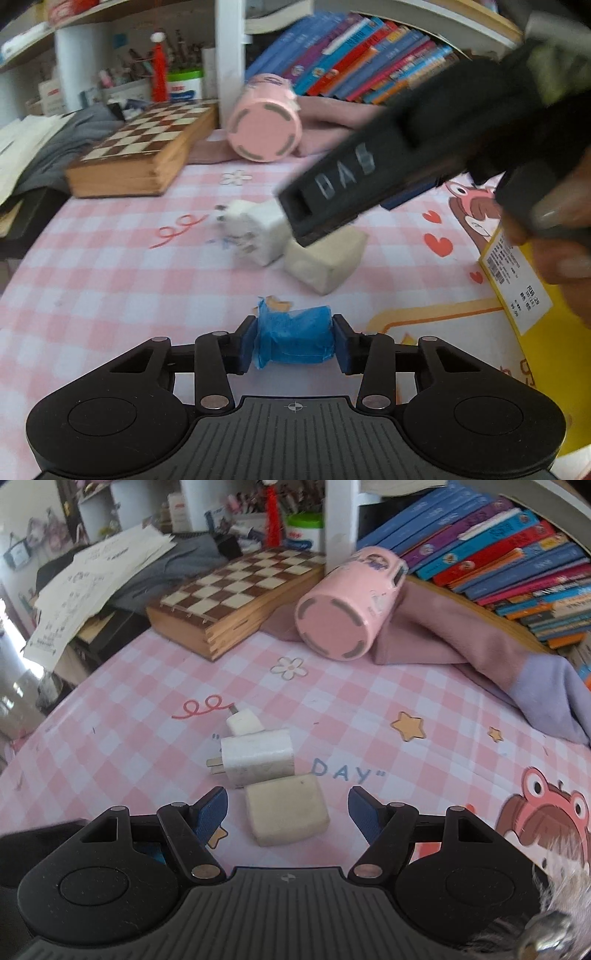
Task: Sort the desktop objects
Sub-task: 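Grasp the cream sponge block with the right tool while the left tool grasps the blue eraser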
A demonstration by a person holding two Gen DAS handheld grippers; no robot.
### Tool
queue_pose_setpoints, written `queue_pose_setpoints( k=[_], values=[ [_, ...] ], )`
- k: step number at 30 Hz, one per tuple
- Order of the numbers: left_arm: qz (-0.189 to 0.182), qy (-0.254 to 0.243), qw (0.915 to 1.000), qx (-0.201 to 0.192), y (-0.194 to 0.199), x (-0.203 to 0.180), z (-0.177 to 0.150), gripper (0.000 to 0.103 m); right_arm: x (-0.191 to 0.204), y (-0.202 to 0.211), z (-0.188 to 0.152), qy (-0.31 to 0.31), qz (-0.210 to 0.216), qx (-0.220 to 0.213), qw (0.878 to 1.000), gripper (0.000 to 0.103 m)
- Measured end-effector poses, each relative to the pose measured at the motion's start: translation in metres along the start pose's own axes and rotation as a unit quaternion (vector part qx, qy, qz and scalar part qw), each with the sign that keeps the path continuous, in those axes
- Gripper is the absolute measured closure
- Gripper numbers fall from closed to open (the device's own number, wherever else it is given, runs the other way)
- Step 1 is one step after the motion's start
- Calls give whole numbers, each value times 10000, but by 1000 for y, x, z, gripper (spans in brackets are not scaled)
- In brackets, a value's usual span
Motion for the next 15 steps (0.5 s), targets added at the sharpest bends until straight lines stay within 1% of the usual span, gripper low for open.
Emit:
queue_pose_setpoints(
  k=[8,10,11,12,13,14,15],
  values=[
    [128,724,9969,-278,48,44,4,62,8,-32,-3,345,-22,363,9987,33],
    [149,886,9955,-304,54,53,5,62,9,-37,-5,373,-67,418,9984,36],
    [160,943,9949,-319,57,57,6,63,9,-40,-6,376,-86,450,9982,41],
    [173,975,9945,-339,61,59,6,63,9,-43,-7,375,-112,485,9981,45],
    [181,990,9943,-355,64,60,5,63,8,-44,-8,378,-167,485,9980,46],
    [185,994,9942,-372,68,61,4,63,8,-43,-7,376,-193,442,9981,51],
    [189,993,9941,-397,72,63,4,63,8,-42,-7,376,-199,429,9982,53]
  ],
)
Point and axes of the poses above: each gripper's, at about its wrist camera, not at the fingertips, and y roughly against the way its jaws point, x to its left, z to its top, the point moved 10 cm from there along -y, roughly the way its jaws point, and after that the axes turned 9 degrees about y, right-handed, at the moved point
